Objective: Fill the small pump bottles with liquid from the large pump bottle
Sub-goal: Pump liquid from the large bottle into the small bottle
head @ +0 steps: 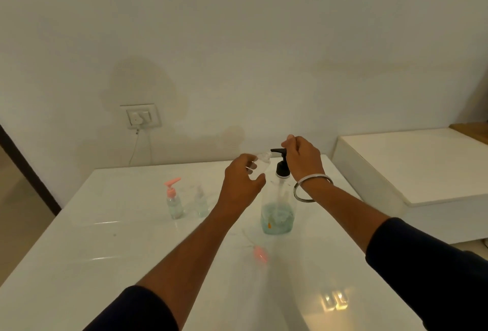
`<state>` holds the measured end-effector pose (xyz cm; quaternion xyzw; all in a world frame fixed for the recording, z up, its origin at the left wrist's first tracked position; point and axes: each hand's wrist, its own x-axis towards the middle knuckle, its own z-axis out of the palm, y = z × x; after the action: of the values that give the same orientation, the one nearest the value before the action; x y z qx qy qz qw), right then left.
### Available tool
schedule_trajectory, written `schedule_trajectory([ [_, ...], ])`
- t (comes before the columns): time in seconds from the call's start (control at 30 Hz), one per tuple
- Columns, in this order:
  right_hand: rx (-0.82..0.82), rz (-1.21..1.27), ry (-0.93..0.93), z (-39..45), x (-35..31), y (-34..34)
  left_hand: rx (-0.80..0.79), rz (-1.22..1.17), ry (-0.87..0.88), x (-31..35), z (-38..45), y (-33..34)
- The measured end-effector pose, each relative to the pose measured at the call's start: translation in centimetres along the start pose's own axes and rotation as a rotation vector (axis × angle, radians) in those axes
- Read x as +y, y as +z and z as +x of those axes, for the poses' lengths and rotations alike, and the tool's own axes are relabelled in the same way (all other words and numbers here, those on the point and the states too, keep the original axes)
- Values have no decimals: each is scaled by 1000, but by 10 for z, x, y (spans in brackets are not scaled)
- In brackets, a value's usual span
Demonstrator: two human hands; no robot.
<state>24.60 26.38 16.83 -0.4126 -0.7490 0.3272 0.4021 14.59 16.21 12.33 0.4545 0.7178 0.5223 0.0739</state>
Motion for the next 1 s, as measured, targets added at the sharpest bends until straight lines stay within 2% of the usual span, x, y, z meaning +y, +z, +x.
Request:
schedule_trajectory([
  [0.57, -234, 114, 0, 6, 11, 4, 29, -98, 63, -6, 3, 13],
  [1.0, -244, 177, -36, 7, 20, 14, 88, -112, 96, -18, 0, 18],
])
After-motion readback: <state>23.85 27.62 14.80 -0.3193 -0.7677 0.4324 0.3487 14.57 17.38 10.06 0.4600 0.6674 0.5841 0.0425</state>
